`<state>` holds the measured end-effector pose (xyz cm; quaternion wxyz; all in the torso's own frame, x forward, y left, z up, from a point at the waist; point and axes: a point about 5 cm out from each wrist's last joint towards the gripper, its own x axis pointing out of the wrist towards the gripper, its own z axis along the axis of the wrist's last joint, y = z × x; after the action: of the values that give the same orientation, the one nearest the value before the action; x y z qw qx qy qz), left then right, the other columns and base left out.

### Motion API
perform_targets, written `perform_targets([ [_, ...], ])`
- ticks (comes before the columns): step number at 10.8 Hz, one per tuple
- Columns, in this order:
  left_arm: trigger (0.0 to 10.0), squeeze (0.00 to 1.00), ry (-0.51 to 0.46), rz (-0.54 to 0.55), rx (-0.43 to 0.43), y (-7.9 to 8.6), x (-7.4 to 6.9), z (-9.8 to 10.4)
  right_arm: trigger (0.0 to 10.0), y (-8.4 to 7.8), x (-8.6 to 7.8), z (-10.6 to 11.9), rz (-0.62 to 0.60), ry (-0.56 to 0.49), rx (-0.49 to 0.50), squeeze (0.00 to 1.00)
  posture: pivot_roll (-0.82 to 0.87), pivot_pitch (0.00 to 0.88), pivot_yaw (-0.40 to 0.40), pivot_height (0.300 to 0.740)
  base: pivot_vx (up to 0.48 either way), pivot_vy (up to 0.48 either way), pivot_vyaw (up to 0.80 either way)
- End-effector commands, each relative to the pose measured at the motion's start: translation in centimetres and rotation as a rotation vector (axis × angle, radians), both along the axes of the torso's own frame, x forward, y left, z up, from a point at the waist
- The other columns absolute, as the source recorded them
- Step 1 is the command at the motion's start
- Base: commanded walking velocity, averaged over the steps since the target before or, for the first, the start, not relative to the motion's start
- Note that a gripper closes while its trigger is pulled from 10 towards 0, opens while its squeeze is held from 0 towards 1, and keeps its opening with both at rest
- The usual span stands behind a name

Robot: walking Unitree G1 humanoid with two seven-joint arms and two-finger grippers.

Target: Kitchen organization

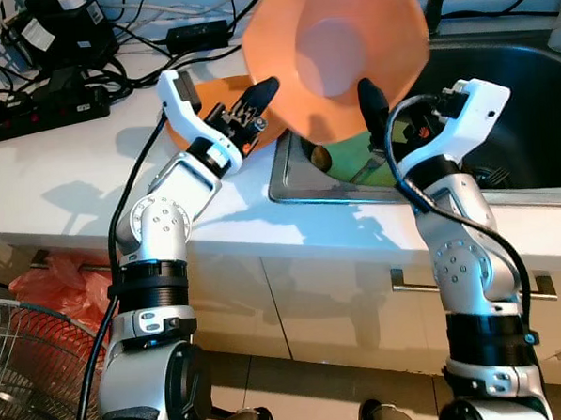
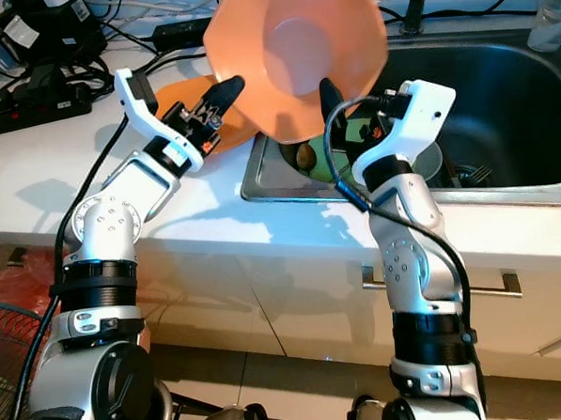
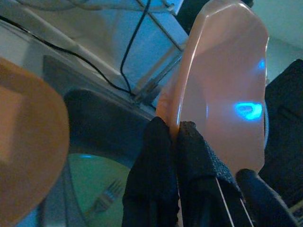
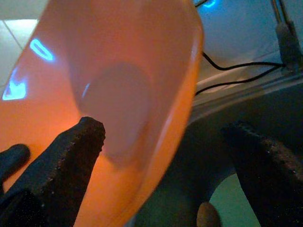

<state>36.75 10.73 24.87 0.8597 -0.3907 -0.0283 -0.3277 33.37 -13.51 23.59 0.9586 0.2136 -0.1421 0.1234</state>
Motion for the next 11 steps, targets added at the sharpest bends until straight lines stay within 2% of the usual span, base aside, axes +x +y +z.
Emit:
perform_targets([
  [1,0.0,0.00,-0.057,-0.023,-0.019,0.2,-0.5,1.0,10.0,0.4,0.2,0.5,0.017,-0.012,0.033,0.00,-0.04,0.103,0.112,0.740,0.000,0.000,0.00],
  [2,0.0,0.00,-0.064,-0.052,-0.028,0.1,-0.8,1.2,10.0,0.3,0.9,0.1,0.045,0.017,0.113,0.00,-0.04,0.104,0.112,0.740,0.000,0.000,0.00],
  [3,0.0,0.00,-0.067,-0.067,-0.026,0.0,-1.0,1.2,10.0,0.3,1.4,0.0,0.056,0.027,0.151,0.00,-0.03,0.107,0.111,0.740,0.000,0.000,0.00],
  [6,0.0,0.00,-0.058,-0.082,-0.023,0.0,-1.4,0.9,10.0,0.5,2.3,1.0,0.079,0.001,0.223,0.00,-0.03,0.111,0.109,0.740,0.000,0.000,0.00],
  [7,0.0,0.00,-0.057,-0.085,-0.023,0.0,-1.5,0.9,9.0,0.5,2.5,1.3,0.080,-0.010,0.237,0.00,-0.03,0.111,0.109,0.740,0.000,0.000,0.00],
  [8,0.0,0.00,-0.054,-0.088,-0.023,0.0,-1.5,0.8,0.0,0.5,2.5,1.7,0.084,-0.025,0.264,0.00,-0.03,0.112,0.110,0.740,0.000,0.000,0.00],
  [11,0.0,0.00,-0.045,-0.086,-0.021,0.1,-1.5,0.6,0.0,0.5,2.6,2.0,0.084,-0.040,0.271,0.00,-0.03,0.115,0.110,0.740,0.000,0.000,0.00],
])
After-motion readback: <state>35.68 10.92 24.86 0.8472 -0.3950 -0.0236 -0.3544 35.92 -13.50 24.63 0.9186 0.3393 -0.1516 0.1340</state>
